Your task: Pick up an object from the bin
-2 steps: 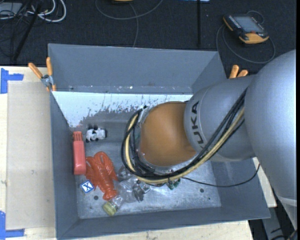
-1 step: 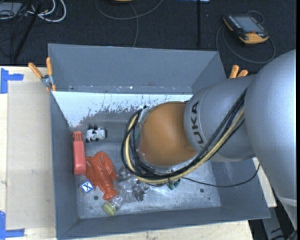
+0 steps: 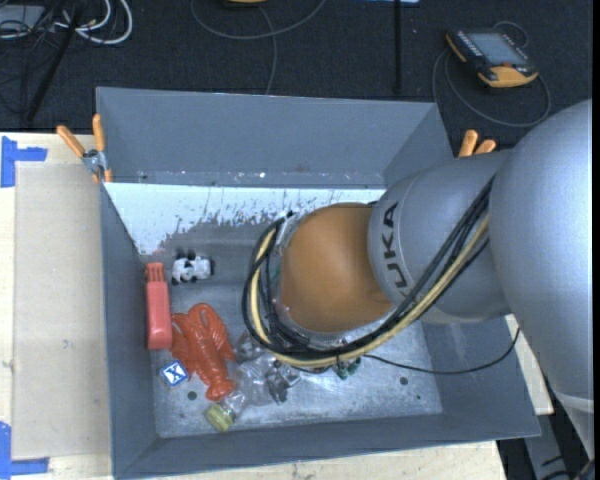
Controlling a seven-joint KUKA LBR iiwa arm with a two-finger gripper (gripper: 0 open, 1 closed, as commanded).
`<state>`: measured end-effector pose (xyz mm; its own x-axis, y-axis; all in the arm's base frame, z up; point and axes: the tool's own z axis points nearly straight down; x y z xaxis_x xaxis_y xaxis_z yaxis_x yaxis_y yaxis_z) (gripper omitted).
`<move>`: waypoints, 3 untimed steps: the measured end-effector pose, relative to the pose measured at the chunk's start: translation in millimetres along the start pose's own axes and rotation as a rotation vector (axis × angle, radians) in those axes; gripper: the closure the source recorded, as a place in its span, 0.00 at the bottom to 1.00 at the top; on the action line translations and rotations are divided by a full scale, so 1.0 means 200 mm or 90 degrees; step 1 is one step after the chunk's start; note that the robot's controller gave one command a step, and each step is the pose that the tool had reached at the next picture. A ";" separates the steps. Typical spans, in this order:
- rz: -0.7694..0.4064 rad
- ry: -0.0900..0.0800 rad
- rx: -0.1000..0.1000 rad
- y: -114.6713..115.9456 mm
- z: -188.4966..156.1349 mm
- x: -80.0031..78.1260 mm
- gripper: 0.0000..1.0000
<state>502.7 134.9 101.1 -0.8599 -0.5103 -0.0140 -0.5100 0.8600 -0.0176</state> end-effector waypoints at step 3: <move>-0.001 0.000 0.000 0.00 0.00 0.00 1.00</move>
Offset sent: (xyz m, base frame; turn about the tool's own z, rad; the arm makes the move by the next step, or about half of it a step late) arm 0.0000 0.0000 0.0000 0.0000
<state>502.6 135.0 101.0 -0.8593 -0.5114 -0.0138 -0.5111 0.8593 -0.0178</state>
